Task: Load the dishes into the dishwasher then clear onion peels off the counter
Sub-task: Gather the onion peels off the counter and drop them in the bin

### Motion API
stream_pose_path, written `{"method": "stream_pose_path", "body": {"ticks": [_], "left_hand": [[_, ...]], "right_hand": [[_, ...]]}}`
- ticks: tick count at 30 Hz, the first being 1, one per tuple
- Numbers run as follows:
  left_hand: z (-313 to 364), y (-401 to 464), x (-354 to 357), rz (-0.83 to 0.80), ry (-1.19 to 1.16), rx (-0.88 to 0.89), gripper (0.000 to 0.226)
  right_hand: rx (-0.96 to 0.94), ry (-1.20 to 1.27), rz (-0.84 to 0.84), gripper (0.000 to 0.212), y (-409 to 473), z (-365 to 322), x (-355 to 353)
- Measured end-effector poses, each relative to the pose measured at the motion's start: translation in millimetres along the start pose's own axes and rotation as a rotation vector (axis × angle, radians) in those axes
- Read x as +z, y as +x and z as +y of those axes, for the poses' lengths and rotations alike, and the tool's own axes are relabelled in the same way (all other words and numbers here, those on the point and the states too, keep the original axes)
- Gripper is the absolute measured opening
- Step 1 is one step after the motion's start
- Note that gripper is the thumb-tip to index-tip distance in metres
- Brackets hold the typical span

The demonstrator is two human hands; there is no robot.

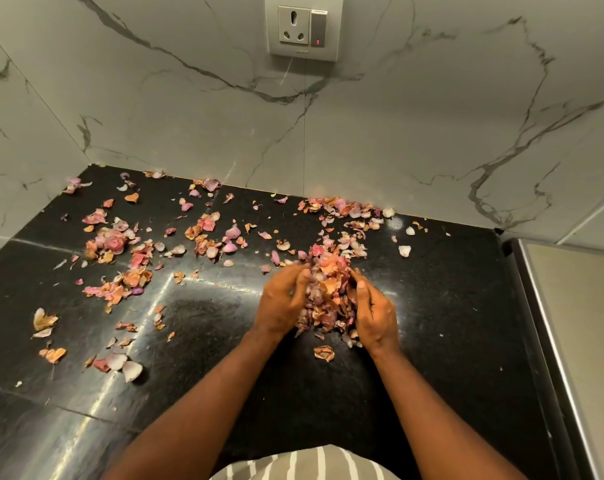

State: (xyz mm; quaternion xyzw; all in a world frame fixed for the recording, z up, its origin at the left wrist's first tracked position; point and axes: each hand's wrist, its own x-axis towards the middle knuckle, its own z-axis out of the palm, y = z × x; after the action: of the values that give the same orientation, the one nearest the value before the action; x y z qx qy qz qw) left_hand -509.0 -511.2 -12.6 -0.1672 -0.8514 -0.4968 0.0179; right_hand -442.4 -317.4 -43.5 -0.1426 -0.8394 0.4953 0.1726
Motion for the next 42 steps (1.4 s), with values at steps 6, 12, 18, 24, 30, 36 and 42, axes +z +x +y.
{"method": "stream_pose_path", "body": {"ticks": [6, 12, 18, 24, 30, 36, 42], "left_hand": [[-60.1, 1.5, -38.0, 0.122, 0.419, -0.205, 0.046], [-49.6, -10.8, -16.1, -0.145, 0.783, -0.359, 0.092], [-17.1, -9.4, 24.8, -0.304, 0.613, -0.164, 0.083], [-8.6, -6.5, 6.3, -0.294, 0.138, 0.000, 0.053], [-54.3, 17.3, -22.1, -0.035, 0.648, -0.373, 0.086], [-57.4, 35.8, -26.5, -0.122, 0.734, -0.450, 0.097], [-44.8, 40.3, -1.4, -0.240, 0.600, -0.158, 0.078]], "right_hand": [[-0.001, 0.010, 0.010, 0.043, -0.6, -5.2, -0.8], [0.016, -0.015, 0.006, 0.043, -0.6, -3.7, 1.0], [0.015, -0.029, 0.005, 0.037, -1.1, -1.1, 1.5], [0.010, -0.017, 0.010, 0.039, -0.9, -4.2, 0.6], [0.011, -0.017, 0.015, 0.044, 0.4, 0.1, 2.5], [0.004, -0.020, 0.013, 0.046, 0.9, 0.1, 2.2], [0.002, -0.026, 0.017, 0.042, 2.2, 1.3, 2.9]]}}
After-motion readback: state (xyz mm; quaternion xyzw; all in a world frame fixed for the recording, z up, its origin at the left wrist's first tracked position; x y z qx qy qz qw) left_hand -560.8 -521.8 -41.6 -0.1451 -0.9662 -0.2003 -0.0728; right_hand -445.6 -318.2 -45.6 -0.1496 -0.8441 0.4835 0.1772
